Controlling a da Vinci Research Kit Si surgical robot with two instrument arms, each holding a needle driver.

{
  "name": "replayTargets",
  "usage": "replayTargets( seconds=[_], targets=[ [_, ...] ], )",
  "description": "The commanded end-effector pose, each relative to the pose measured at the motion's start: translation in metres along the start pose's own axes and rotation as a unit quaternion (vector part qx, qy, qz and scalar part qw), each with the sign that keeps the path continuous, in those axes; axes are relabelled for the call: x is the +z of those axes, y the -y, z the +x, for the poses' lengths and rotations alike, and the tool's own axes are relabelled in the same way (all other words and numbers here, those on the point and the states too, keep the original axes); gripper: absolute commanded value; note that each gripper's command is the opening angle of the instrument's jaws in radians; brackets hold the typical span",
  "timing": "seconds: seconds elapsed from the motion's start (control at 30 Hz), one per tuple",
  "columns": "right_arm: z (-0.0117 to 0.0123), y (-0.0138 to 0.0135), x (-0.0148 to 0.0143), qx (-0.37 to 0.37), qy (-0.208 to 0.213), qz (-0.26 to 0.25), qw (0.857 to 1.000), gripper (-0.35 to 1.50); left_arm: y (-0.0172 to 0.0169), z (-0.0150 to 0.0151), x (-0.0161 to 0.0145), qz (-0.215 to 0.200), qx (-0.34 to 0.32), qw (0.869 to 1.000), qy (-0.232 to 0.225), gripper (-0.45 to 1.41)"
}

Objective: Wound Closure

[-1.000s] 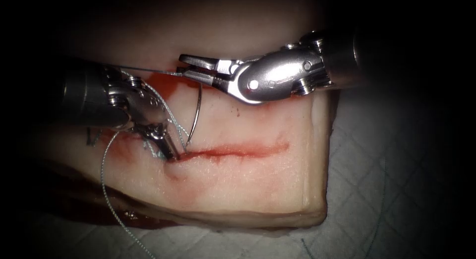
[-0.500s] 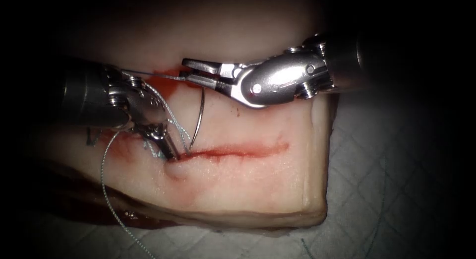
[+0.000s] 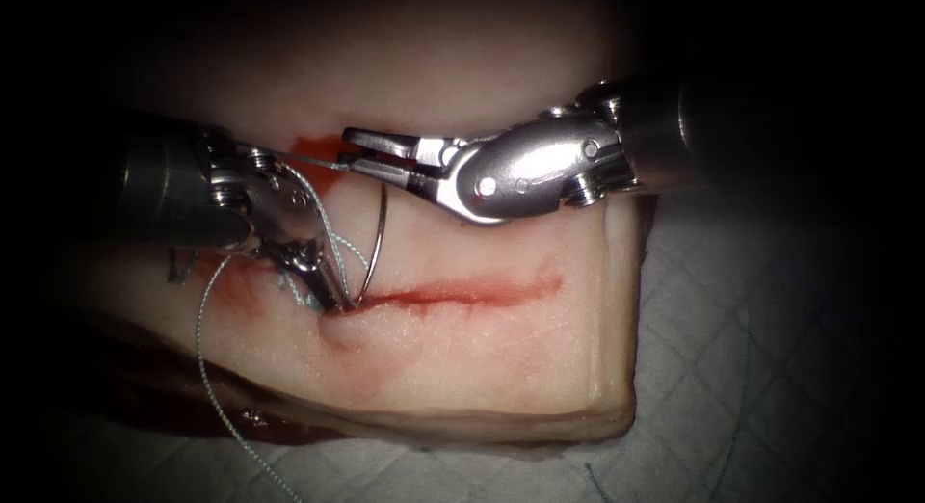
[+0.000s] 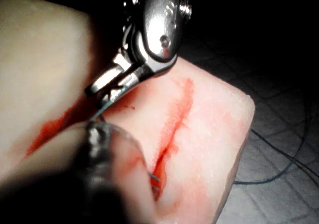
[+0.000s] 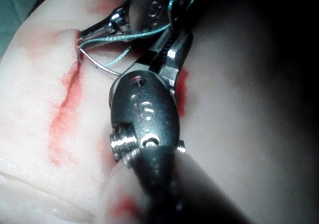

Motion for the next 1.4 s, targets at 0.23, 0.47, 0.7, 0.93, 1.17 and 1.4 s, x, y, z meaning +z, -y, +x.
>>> replayTargets(
  seconds=[0.23, 0.47, 0.7, 0.93, 1.17, 1.4],
  targets=[
    [0.0003, 0.0000, 0.0010, 0.005, 0.003, 0.002, 1.000, -0.35, -0.0005, -0.0005, 0.0003, 0.000, -0.002, 1.000, 0.000, -0.45],
    [0.0004, -0.0002, 0.0012, 0.004, 0.003, 0.002, 1.000, -0.35, -0.0004, -0.0005, 0.0002, 0.000, -0.002, 1.000, 0.000, -0.45],
    [0.0006, -0.0005, 0.0013, 0.012, 0.003, 0.001, 1.000, -0.35, -0.0004, -0.0005, 0.0002, 0.000, -0.002, 1.000, 0.000, -0.45],
    [0.0006, -0.0010, 0.0015, 0.022, 0.004, 0.001, 1.000, -0.35, -0.0004, -0.0005, 0.0002, 0.000, -0.002, 1.000, 0.000, -0.45],
    [0.0003, -0.0010, 0.0017, 0.038, 0.011, 0.007, 0.999, -0.35, -0.0004, -0.0005, 0.0002, 0.000, -0.002, 1.000, 0.000, -0.45],
    [-0.0002, 0.0001, 0.0013, 0.045, 0.010, 0.020, 0.999, -0.35, -0.0003, -0.0005, 0.0002, 0.000, -0.002, 1.000, 0.000, -0.45]
  ],
)
